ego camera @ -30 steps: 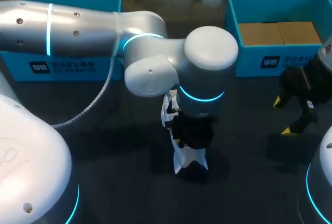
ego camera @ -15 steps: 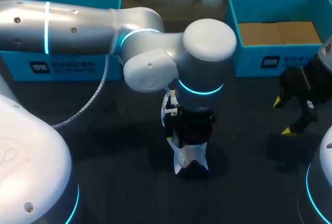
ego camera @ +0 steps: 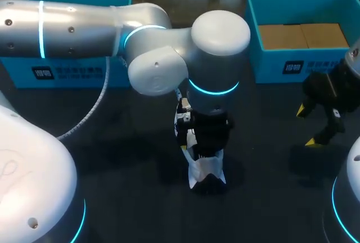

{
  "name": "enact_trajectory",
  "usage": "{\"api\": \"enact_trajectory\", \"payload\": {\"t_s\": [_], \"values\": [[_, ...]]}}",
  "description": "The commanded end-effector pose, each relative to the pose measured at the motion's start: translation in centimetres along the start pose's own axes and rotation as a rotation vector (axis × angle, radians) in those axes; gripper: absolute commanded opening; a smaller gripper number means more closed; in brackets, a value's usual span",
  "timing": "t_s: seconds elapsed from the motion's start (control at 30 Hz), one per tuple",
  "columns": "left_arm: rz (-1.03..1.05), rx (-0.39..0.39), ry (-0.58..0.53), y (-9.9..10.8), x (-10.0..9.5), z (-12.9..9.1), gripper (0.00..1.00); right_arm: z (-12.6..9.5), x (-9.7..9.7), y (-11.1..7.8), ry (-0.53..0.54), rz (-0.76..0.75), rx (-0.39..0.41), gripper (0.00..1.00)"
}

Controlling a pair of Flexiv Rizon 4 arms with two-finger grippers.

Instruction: Take the shoe out of the shoebox, open the shoe tongue, remove and reinsert the insole, then place the shoe into the shoebox

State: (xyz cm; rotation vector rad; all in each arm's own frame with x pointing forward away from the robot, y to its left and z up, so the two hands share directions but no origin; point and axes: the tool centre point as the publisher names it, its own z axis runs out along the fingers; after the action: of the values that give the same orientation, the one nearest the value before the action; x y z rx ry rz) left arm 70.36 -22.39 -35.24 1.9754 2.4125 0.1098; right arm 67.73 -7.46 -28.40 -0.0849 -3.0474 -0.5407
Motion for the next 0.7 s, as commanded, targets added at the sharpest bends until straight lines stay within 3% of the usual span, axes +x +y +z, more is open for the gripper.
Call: {"api": "enact_trajectory", "payload": {"t_s": [0.03,0.4,0.57,0.6,0.63,0.7], "values": [[-0.012,0.001,-0.002,1.0,-0.2,-0.3,1.00,0.1,0.0,0.0,-0.001,-0.001,0.002,1.00],[-0.092,-0.008,-0.002,4.0,-0.4,-1.0,1.00,0.1,0.0,0.0,-0.001,-0.001,0.002,1.00],[-0.138,-0.020,-0.027,6.0,-0.1,-2.4,1.00,0.1,0.0,0.0,-0.001,-0.001,0.002,1.00],[-0.141,-0.019,-0.030,6.3,0.0,-2.8,0.98,0.1,0.0,0.0,-0.001,-0.001,0.002,1.00],[-0.150,-0.023,-0.033,6.7,0.2,-3.2,0.87,0.1,0.0,0.0,-0.001,-0.001,0.002,1.00],[-0.156,-0.015,-0.042,7.7,0.3,-4.0,0.82,0.1,0.0,0.0,-0.001,-0.001,0.002,1.00]]}}
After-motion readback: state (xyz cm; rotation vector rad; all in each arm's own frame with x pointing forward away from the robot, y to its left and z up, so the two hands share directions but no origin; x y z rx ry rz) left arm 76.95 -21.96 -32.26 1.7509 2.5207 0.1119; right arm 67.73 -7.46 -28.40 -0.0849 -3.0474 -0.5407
